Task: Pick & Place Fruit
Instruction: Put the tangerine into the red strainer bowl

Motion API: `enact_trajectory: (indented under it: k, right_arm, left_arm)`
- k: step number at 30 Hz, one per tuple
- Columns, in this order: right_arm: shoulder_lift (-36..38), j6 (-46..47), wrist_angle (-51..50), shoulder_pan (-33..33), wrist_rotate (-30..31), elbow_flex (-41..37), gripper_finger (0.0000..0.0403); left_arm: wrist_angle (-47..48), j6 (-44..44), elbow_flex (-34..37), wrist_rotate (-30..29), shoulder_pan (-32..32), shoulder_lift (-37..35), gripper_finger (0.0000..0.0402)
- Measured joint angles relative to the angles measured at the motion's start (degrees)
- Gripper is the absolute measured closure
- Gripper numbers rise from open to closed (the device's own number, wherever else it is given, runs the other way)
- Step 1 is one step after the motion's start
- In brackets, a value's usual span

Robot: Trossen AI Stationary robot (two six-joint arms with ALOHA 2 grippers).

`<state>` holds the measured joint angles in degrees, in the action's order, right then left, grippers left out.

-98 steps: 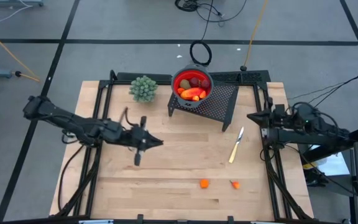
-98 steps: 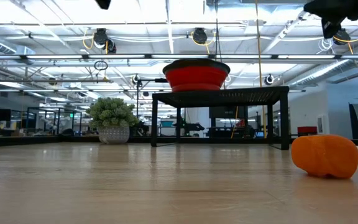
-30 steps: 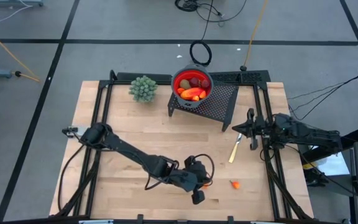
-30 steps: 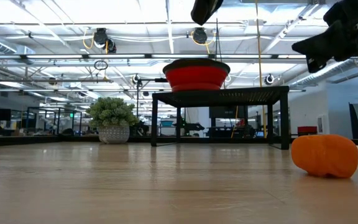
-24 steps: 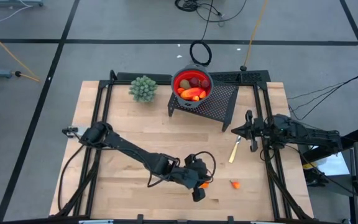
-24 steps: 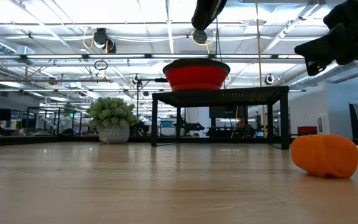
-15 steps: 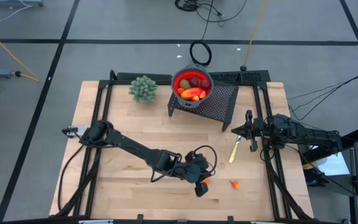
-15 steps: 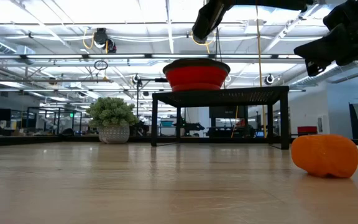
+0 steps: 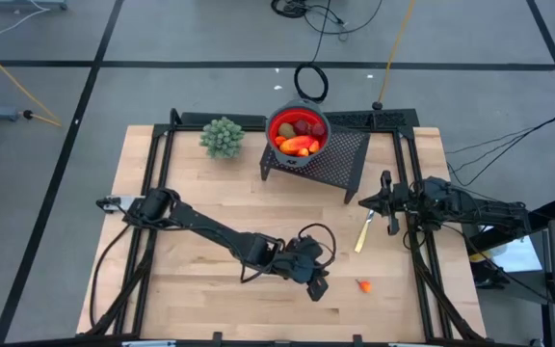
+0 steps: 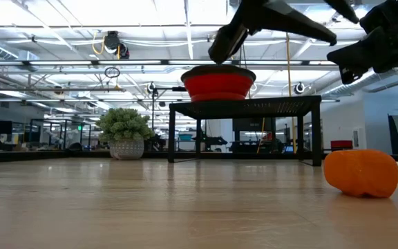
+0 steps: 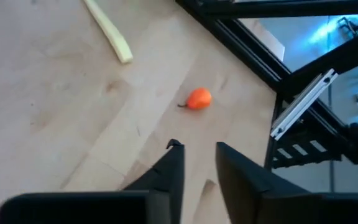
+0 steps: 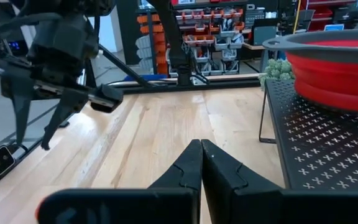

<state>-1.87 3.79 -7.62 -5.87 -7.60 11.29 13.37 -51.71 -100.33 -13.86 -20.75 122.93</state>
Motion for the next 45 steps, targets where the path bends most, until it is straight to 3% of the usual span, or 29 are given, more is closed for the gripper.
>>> enact_trajectory:
  k: [9,16,27,45]
  right_arm:
    - [-0.01,-0.02,-0.15,-0.01,0.00,0.00,0.0403]
    - [-0.02,-0.14,-0.15,-0.02,0.00,0.00,0.0403]
    - [-0.01,-0.22,-0.14,-0.01,0.00,0.00,0.0403]
    - [-0.02,-0.44,-0.35,-0.02,0.15,0.02,0.0403]
  left_arm:
    - [0.21,-7.76,0.00,2.50,0.02,-0.11,0.0186]
    - [0.59,-10.91,0.00,5.42,-0.01,-0.11,0.0128]
    - [3.09,-14.81,0.00,1.77,-0.22,-0.11,0.0119]
    - [4.21,-22.38,-0.06,1.80,-0.48,4.53,0.0119]
